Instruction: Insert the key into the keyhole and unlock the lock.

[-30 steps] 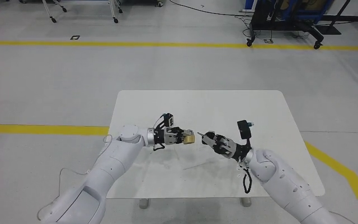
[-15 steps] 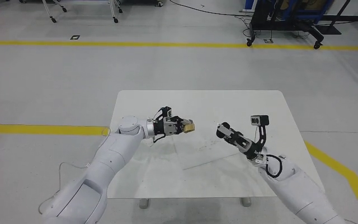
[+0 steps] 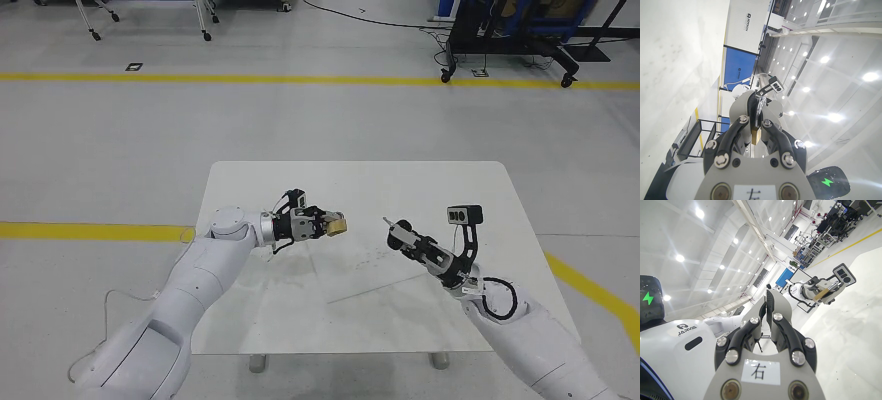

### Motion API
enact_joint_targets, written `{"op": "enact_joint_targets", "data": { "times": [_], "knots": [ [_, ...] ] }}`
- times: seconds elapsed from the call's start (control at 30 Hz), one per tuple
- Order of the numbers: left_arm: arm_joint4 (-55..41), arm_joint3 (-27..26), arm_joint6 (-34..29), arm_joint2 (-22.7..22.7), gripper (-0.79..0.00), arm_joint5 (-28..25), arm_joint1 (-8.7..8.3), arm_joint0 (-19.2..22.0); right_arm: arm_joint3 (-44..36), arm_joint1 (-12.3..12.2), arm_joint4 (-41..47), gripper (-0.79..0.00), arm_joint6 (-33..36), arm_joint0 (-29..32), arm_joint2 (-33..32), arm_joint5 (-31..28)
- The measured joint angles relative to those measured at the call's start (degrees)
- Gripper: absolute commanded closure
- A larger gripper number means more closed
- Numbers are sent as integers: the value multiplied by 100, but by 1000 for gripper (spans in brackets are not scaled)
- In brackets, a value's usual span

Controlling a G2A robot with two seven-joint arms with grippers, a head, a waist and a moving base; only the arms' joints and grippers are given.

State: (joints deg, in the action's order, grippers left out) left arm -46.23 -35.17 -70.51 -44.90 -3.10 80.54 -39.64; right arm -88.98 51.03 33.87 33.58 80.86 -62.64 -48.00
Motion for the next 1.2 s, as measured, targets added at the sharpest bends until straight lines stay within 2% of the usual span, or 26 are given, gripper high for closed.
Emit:
{"op": "enact_joint_targets", "data": {
  "times": [0.17,0.3,0.37,0.53,0.67,0.83,0.97,1.2],
  "knots": [
    [-61,-67,114,-31,0,87,2,-72,-149,34,227,0,-50,80,110,193],
    [-159,-79,634,-87,0,588,22,-163,-195,112,1284,0,168,77,404,1153],
    [-48,-114,966,-76,0,693,39,-149,-96,164,1503,0,141,-13,533,1590],
    [228,-218,1823,-114,0,731,43,-153,-139,289,847,0,-767,-82,835,2383],
    [630,-412,2286,-101,0,726,16,-206,-436,341,50,0,-1744,-21,924,2999],
    [1033,-789,2701,-100,0,622,-7,-343,-712,413,-406,0,-2470,64,997,3570],
    [1111,-968,2718,-181,0,612,-37,-454,-659,524,-300,0,-2739,-81,1136,4005],
    [1275,-1193,2670,-291,0,664,-81,-596,-359,714,-146,0,-2935,-320,1291,4105]
  ]
}}
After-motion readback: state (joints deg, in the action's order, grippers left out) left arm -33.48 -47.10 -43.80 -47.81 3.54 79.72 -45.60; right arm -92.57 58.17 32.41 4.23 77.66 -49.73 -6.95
